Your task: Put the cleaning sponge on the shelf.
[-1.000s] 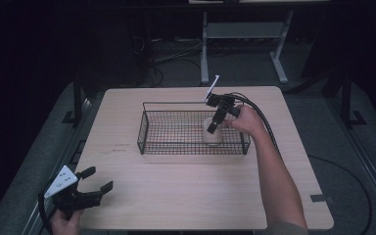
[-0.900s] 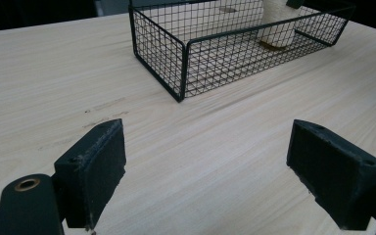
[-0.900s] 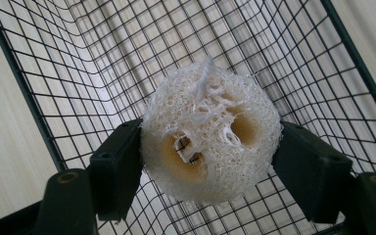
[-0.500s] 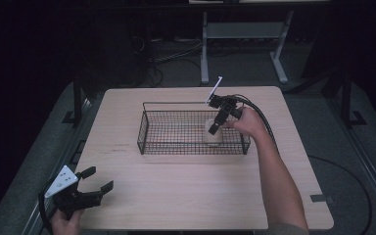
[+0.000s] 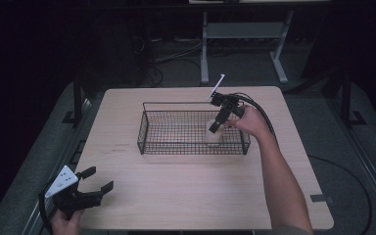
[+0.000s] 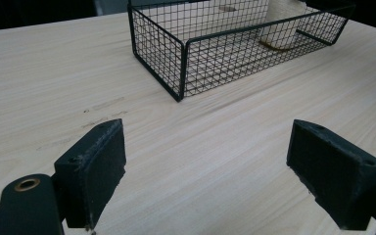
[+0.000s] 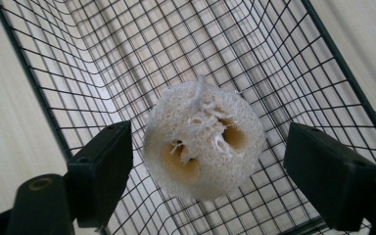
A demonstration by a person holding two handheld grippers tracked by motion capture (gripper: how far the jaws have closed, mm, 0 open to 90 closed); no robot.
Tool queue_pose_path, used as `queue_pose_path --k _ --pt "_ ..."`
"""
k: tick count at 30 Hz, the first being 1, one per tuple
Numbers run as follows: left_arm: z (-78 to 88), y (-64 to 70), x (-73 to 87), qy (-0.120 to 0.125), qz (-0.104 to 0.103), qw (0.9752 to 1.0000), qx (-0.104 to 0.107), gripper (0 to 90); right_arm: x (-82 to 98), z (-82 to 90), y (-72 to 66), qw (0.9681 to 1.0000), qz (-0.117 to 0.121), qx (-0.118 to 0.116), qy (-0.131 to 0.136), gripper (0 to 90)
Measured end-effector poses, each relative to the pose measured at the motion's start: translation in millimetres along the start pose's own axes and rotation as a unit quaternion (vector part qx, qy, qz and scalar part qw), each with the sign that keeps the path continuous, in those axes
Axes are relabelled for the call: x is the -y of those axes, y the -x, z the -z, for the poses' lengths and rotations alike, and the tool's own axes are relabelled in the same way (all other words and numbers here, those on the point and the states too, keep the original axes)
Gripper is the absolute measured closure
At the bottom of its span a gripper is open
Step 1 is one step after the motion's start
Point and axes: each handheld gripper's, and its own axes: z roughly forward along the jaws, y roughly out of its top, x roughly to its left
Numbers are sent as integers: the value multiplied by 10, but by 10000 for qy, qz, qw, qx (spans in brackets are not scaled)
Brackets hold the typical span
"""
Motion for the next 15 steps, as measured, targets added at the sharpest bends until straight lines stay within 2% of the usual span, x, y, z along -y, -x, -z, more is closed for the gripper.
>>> queue_pose_path --k 10,15 --pt "-6 6 0 -10 2 10000 22 138 68 197 -81 9999 28 41 133 170" --pt "-10 10 -4 -21 -7 10000 19 138 97 287 -153 9997 125 66 176 169"
